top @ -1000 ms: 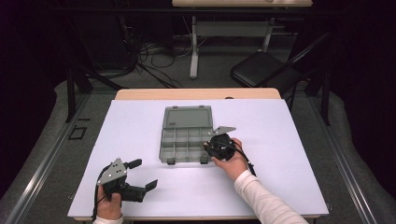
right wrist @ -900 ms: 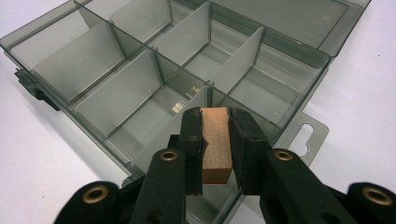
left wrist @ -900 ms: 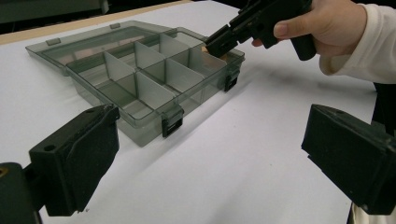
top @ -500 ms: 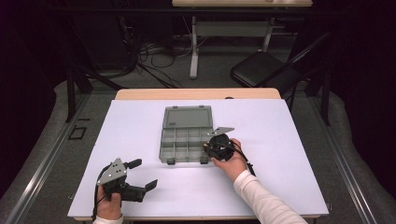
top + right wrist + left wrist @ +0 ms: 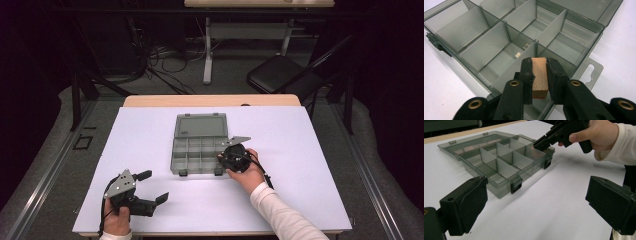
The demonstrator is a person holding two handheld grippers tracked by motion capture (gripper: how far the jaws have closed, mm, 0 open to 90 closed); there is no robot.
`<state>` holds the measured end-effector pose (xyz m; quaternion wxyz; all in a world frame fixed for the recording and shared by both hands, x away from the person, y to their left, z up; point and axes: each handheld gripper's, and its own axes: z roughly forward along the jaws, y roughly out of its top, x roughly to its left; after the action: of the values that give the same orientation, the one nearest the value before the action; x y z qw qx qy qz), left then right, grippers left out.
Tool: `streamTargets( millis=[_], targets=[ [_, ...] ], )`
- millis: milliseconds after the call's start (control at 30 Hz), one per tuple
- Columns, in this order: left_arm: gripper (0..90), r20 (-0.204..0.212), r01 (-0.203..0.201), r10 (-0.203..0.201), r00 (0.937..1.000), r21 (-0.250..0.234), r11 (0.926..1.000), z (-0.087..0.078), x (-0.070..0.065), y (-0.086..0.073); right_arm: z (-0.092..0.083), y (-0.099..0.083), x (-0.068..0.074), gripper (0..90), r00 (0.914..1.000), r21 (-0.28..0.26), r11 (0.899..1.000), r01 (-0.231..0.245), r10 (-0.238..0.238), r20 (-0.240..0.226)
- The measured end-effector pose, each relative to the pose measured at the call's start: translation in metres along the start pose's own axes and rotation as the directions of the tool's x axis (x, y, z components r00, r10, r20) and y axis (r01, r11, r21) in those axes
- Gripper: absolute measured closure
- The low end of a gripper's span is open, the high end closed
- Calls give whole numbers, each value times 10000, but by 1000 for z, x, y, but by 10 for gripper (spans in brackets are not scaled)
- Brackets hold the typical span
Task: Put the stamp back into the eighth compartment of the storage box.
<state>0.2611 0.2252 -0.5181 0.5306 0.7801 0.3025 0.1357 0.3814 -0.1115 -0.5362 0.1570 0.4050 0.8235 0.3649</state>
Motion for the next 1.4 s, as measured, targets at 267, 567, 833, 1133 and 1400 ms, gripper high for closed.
streamTargets(
  millis=[267, 567, 833, 1133, 1400],
  targets=[
    [37, -24, -6, 6, 10000, -10, 10000, 0, 0, 0, 0, 0, -1, 759, 10000, -59, 10000, -5, 5, 2],
    [37, -21, -9, 9, 10000, -9, 10000, 0, 0, 0, -1, 0, 1, 705, 10000, -121, 9999, 62, -62, -9],
    [37, -17, -3, 3, 10000, 41, 10000, 0, 0, 0, -9, 2, 1, 672, 9999, -447, 9990, 68, -71, -84],
    [37, -14, -24, 24, 10000, 39, 10000, 0, 0, 0, -19, 3, 6, 633, 9997, -810, 9965, 186, -199, -156],
    [37, 118, 56, -57, 9999, 58, 10000, 2, 2, 1, -19, 4, 9, 523, 9994, -1077, 9940, 202, -231, -263]
  ],
)
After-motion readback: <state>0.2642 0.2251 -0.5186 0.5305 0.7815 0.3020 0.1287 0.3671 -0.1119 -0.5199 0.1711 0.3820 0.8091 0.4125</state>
